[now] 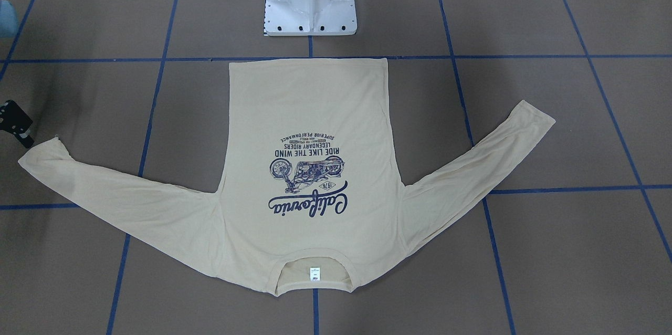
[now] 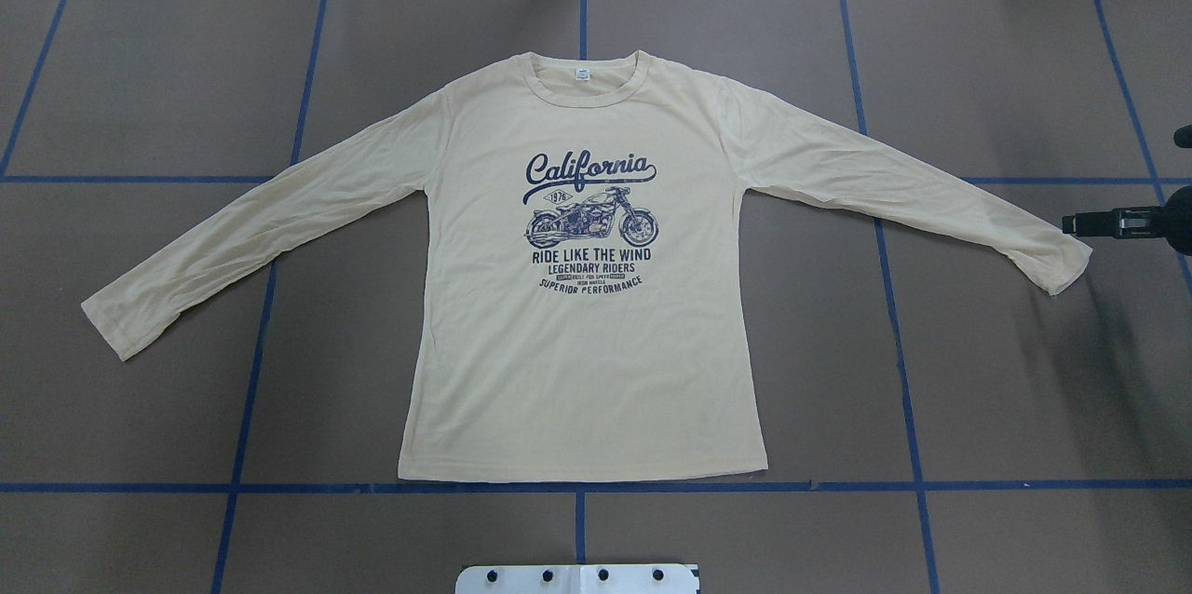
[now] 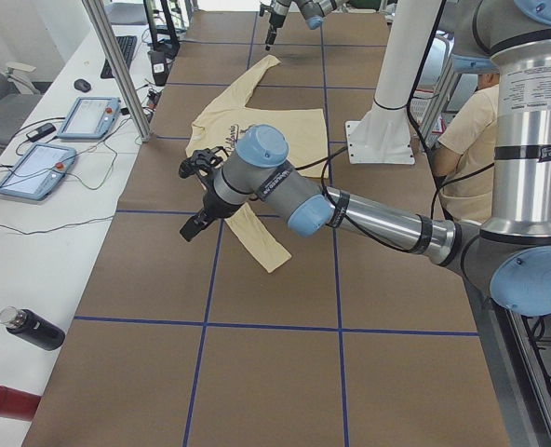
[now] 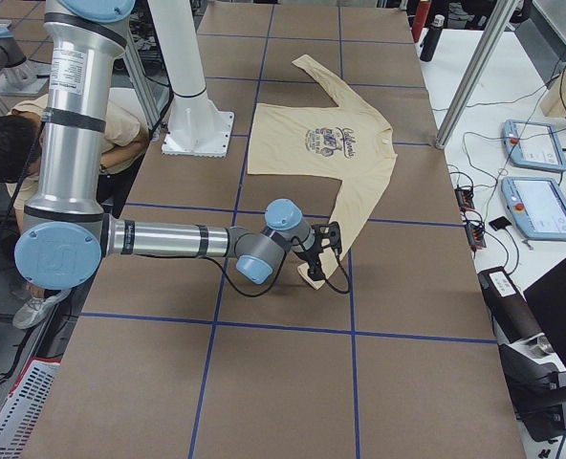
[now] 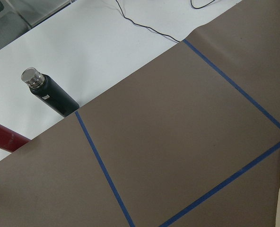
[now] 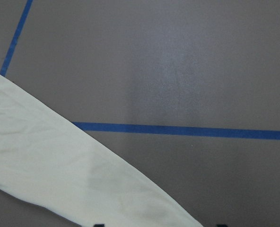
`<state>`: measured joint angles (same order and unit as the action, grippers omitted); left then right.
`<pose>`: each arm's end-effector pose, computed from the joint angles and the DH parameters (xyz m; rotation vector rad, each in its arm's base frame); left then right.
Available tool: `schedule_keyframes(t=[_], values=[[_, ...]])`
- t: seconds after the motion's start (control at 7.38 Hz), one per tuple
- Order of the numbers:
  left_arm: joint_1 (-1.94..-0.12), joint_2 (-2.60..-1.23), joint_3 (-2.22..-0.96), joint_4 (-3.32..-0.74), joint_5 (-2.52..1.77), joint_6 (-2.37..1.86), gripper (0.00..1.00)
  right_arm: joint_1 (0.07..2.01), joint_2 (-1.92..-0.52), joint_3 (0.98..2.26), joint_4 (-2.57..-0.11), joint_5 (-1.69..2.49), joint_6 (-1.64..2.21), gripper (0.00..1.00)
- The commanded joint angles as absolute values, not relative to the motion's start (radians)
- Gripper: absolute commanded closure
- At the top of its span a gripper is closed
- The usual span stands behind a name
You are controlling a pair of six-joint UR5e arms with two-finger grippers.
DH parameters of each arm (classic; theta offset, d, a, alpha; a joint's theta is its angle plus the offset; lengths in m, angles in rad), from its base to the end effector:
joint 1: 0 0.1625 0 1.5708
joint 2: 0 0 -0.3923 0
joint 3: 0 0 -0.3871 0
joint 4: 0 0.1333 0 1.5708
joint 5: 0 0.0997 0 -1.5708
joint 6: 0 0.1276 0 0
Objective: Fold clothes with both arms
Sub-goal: 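Lower the right gripper and grasp the sleeve cuff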
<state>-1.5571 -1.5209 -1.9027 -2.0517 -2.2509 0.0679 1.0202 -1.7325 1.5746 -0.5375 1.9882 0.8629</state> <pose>-0.0463 -0.4935 0.4494 0.7515 0.6275 0.3342 -0.1777 -0.4454 0.6087 0.4020 -0.8559 0.1061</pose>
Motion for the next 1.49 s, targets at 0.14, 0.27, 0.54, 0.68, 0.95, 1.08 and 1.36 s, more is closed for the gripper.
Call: schedule_keyframes(t=[0.14, 0.27, 0.54, 0.68, 0.95, 1.08, 1.36], values=[[-1.557, -1.52, -1.896, -2.052, -2.25, 0.067, 0.0, 0.965, -1.732, 1.539, -0.519, 1.918, 0.868, 0.34], [-1.559, -1.52, -1.896, -2.052, -2.25, 0.067, 0.0, 0.959, -1.732, 1.531, -0.518, 1.904, 0.868, 0.34], [-1.557, -1.52, -1.896, -2.054, -2.25, 0.067, 0.0, 0.943, -1.732, 1.514, -0.518, 1.881, 0.868, 0.38], [-1.559, -1.52, -1.896, -2.054, -2.25, 0.067, 0.0, 0.939, -1.73, 1.513, -0.52, 1.87, 0.868, 0.39], [-1.559, -1.52, -1.896, -2.056, -2.25, 0.067, 0.0, 0.934, -1.718, 1.488, -0.518, 1.859, 0.868, 0.4], [-1.557, -1.52, -1.896, -2.056, -2.25, 0.067, 0.0, 0.931, -1.703, 1.47, -0.518, 1.856, 0.868, 0.4], [-1.559, -1.52, -1.896, -2.056, -2.25, 0.067, 0.0, 0.925, -1.697, 1.463, -0.518, 1.842, 0.868, 0.49]])
